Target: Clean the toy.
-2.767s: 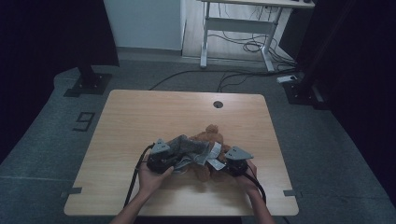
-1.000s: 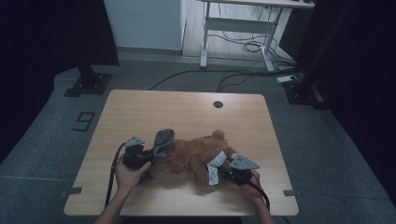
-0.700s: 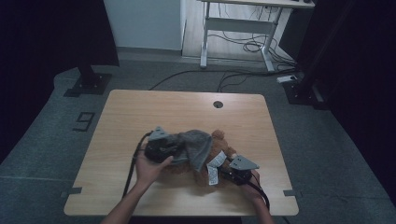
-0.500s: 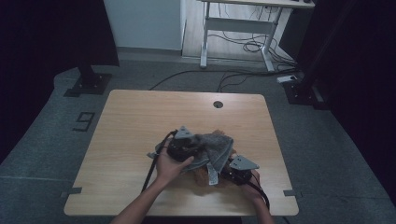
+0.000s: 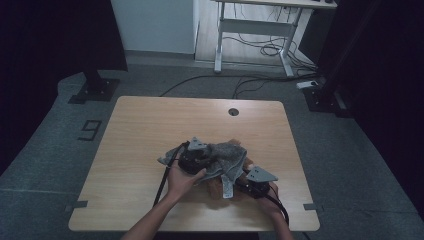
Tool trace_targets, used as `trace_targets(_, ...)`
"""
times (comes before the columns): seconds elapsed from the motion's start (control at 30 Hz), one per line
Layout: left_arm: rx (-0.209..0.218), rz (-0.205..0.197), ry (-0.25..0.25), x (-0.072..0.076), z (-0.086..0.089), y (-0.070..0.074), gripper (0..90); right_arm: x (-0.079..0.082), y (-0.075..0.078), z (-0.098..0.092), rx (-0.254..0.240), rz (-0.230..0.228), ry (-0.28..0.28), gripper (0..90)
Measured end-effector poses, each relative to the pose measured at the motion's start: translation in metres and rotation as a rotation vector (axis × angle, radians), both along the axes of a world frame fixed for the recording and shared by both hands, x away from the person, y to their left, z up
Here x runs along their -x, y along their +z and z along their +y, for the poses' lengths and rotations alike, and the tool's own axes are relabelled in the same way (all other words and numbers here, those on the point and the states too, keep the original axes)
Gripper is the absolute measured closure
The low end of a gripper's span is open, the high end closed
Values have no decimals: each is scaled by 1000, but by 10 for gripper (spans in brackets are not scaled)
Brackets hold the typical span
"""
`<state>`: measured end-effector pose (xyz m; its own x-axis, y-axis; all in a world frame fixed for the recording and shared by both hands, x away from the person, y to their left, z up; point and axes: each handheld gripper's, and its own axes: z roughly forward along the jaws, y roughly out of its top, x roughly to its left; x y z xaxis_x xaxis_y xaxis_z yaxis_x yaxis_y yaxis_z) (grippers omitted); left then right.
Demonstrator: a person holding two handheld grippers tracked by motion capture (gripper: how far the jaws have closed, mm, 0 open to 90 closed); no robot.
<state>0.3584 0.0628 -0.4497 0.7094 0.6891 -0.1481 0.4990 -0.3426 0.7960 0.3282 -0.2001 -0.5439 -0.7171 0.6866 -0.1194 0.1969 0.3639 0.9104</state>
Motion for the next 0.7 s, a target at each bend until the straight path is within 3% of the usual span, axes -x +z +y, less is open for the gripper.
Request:
trace_targets(0.1,-5,1,33,0,21,-3,834,0,0,0,-4,1,-2,589)
trace_targets(0.17,29,21,45,1,36,-6,834,0,0,0,-7,1,1,587)
trace_targets(0.3,45,-5,66,8,55,-5,834,0,0,1,-11,-1,5,585)
trace_targets(0.43,70,-6,91,12,75,-6,833,0,-1,1,-13,0,2,585)
trace_targets(0.57,97,10,130,12,98,-12,832,0,-1,1,-15,1,3,585)
trace_targets(0.7,93,37,171,13,115,-22,831,0,-1,1,-22,6,2,585)
